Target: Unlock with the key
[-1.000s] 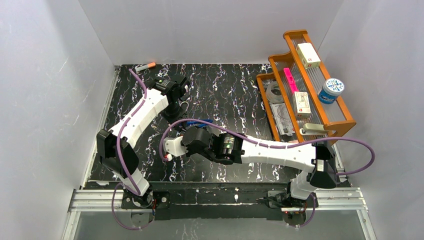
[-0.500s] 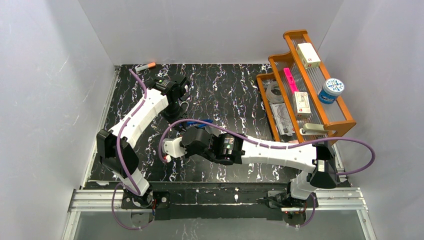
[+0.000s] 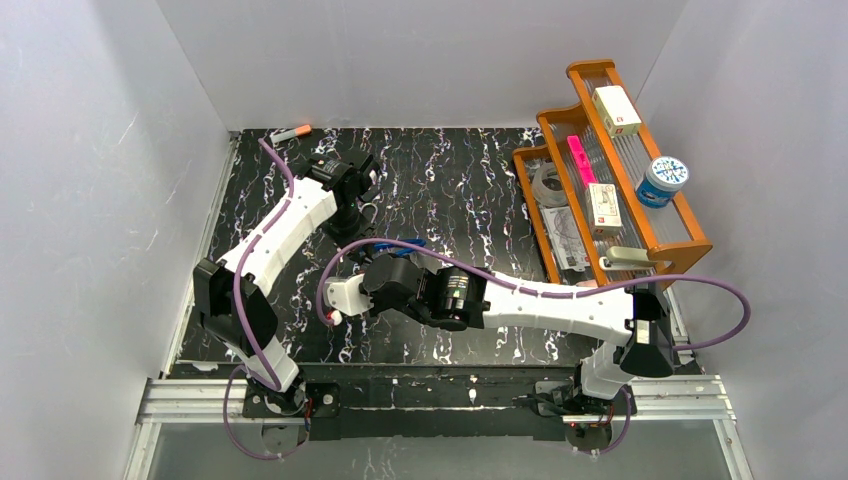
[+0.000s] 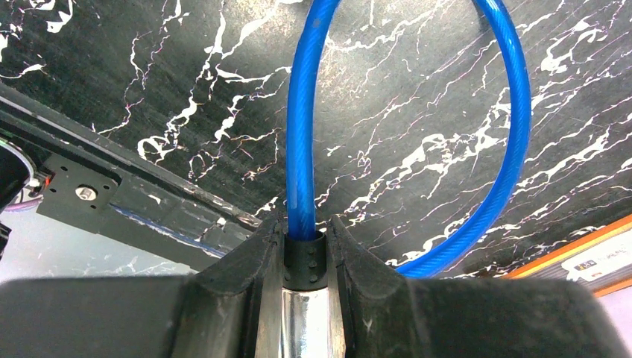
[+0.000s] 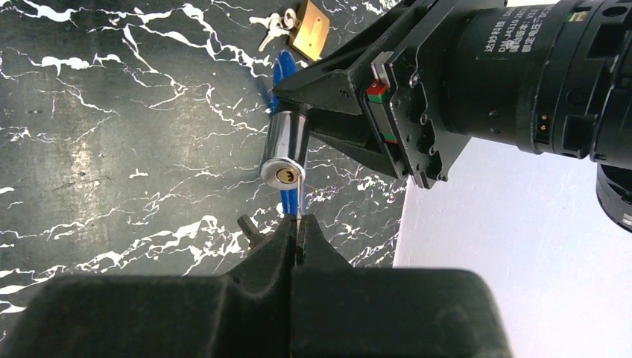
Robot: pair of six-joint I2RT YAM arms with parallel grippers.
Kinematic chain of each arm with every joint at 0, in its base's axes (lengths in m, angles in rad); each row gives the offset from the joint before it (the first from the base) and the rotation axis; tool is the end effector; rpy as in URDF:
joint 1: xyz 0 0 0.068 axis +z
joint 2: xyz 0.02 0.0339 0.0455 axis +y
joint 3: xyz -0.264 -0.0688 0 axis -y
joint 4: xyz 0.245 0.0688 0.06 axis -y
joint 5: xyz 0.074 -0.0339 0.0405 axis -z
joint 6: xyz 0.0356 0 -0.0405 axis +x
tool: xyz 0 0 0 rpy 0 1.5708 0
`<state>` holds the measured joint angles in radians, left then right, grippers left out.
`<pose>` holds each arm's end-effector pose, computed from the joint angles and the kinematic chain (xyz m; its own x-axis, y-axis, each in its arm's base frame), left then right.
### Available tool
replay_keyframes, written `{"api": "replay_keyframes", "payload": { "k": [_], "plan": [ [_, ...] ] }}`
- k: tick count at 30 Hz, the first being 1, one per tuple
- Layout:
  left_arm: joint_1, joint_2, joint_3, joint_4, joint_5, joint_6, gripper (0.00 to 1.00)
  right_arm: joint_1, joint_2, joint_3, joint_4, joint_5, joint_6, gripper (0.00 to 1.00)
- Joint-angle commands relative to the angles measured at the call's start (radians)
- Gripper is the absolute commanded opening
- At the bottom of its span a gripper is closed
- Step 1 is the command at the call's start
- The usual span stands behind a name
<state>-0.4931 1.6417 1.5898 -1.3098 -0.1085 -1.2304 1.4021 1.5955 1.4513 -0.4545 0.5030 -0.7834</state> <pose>0.2742 -0.1430 0.3170 -0.7126 -0.6809 -0.1691 -0.6617 0.7324 -0.1603 0.0781 0.3564 0.3423 0.4953 -0.7745 -0.3936 -0.6314 -0.0097 -0.7754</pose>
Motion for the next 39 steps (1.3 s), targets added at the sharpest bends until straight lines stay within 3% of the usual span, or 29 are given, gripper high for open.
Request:
{"api": "replay_keyframes", "payload": {
  "k": [1,19,39],
  "plan": [
    [0.000,-0.045,-0.011,-0.012,0.010,-0.005,0.00,0.005,0.001,0.027,0.022,0.024,-0.004,0.01],
    [0.000,-0.042,-0.011,-0.005,0.010,-0.005,0.00,0.010,-0.019,0.050,-0.045,-0.020,0.047,0.01],
    [0.000,-0.045,-0.019,0.001,0.018,-0.001,0.00,0.024,0.035,0.074,0.000,0.056,0.004,0.01]
  ]
}}
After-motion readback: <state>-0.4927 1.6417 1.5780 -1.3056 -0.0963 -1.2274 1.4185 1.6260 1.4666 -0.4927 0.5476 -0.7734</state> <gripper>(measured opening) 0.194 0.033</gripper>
